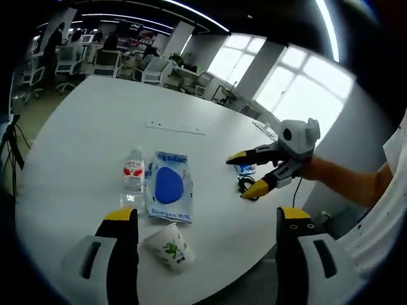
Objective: Arrange the tabletop items into an orderly group along one side of the table until the central work area is clear of visible clutter.
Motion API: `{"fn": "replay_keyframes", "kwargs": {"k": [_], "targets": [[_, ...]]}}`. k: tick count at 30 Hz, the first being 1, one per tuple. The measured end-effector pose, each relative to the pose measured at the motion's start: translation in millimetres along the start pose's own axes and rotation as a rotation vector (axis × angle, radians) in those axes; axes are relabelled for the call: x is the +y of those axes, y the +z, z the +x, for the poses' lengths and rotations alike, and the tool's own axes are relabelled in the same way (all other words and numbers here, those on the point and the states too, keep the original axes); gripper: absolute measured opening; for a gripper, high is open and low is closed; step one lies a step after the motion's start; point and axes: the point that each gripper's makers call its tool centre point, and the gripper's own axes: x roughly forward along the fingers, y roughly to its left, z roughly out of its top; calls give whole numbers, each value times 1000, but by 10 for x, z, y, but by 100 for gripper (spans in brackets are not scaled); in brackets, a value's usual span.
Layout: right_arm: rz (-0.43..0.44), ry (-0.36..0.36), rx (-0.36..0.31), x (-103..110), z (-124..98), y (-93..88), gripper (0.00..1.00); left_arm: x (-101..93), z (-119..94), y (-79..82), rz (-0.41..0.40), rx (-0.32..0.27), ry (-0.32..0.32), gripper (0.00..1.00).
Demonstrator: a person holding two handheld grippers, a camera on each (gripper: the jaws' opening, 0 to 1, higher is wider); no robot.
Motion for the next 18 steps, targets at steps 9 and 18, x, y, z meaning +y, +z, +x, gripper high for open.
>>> {"fn": "replay_keyframes", "kwargs": {"k": [9,18], "targets": [[-66,115,42,186,347,107,55,82,-18,-89,-20,5,-9,93],[-107,216,84,336,599,104,50,201,-45,-156,-51,5,-8,93]]}}
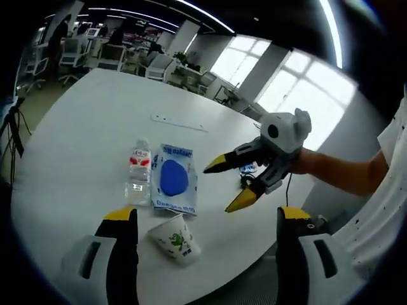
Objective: Arrange the tabletop items into an orderly group along one side of the table until the central work area is clear of visible clutter.
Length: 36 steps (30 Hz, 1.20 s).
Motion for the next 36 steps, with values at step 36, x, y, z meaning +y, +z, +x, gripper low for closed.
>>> {"fn": "replay_keyframes", "kwargs": {"k": [36], "targets": [[-71,475,226,158,692,-34,18,245,27,-259,-115,-11,-1,93]]}}
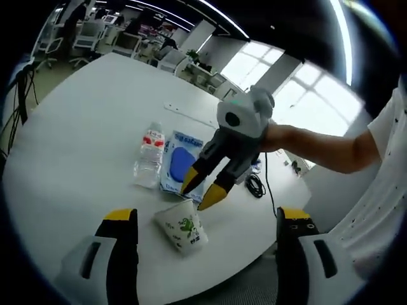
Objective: Arrange the tabletop items into an orderly group along one side of the table until the central work area is clear of visible clutter.
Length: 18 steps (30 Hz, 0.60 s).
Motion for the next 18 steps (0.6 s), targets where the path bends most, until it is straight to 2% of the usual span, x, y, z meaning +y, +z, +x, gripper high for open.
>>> {"fn": "replay_keyframes", "kwargs": {"k": [7,11,18], "targets": [[18,70,44,-15,76,-54,15,14,-6,-64,-16,-4,-3,92],[35,113,53,50,97,-58,9,32,-14,-83,-21,-7,2,92],[42,135,71,119,120,-97,2,47,-15,-87,-29,-15,7,92]]}}
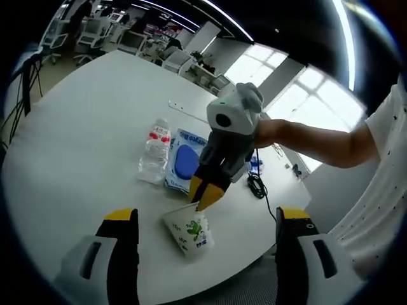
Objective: Arrange the tabletop items into an orderly group along one side of the table until the central work area is clear of visible clutter.
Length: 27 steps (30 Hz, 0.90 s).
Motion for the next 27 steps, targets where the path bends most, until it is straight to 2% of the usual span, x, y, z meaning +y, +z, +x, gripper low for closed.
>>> {"fn": "replay_keyframes", "kwargs": {"k": [7,19,23,27], "targets": [[-8,9,6,116,-4,-5,1,-13,-18,5,3,-6,1,91],[-21,34,-28,460,17,36,0,-64,-43,13,8,-15,-6,91],[-38,19,-40,524,5,41,0,-73,-53,18,9,-18,-6,91],[-64,-47,-84,522,-68,145,0,-68,-72,42,7,-26,-5,91]]}}
